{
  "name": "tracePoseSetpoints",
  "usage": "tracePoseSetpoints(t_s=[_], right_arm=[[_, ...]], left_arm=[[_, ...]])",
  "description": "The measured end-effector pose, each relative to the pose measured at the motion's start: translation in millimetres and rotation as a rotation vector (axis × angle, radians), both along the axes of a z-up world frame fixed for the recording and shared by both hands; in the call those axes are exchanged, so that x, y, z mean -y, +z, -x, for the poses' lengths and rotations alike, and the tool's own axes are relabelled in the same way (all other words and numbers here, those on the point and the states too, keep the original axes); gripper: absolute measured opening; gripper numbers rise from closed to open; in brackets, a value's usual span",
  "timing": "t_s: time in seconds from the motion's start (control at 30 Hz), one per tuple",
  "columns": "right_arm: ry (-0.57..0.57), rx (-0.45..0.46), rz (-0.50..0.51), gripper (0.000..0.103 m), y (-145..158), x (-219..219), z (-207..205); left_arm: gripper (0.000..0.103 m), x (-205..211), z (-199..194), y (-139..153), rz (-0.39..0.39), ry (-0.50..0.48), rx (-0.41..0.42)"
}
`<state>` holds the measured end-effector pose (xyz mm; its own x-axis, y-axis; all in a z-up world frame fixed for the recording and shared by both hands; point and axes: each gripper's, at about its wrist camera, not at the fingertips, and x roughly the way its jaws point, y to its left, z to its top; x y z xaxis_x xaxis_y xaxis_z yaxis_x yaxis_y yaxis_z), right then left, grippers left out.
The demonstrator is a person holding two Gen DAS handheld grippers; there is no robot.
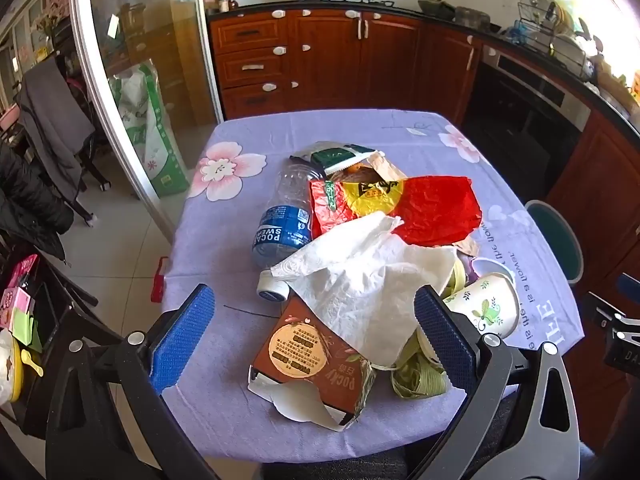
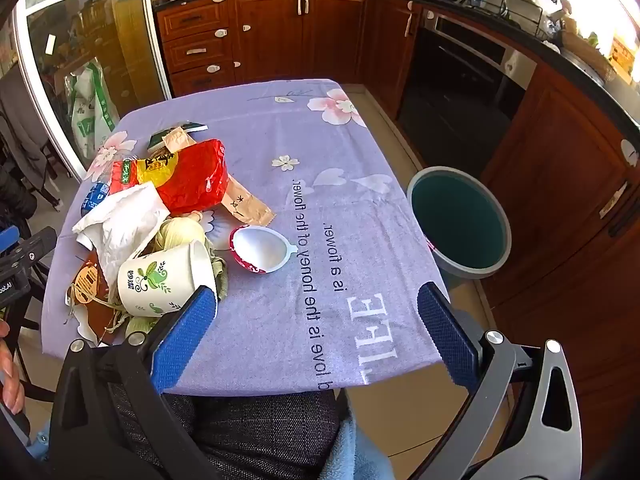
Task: Collect trash
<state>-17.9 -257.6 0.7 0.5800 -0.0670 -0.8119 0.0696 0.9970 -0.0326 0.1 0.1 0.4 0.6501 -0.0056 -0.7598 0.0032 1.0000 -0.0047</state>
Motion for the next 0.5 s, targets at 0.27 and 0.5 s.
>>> tracePoseSetpoints(t_s=[0.27, 0.5], right_arm=[[0.0, 0.001, -0.004, 0.097, 3, 1, 0], [-0.012, 0.011, -0.014, 0.097, 8, 6, 2]], left_arm=[[0.1, 5, 4, 8, -0.005, -0.022, 0.023], [0.1, 20, 7, 14, -0.025, -0.066, 0.044]])
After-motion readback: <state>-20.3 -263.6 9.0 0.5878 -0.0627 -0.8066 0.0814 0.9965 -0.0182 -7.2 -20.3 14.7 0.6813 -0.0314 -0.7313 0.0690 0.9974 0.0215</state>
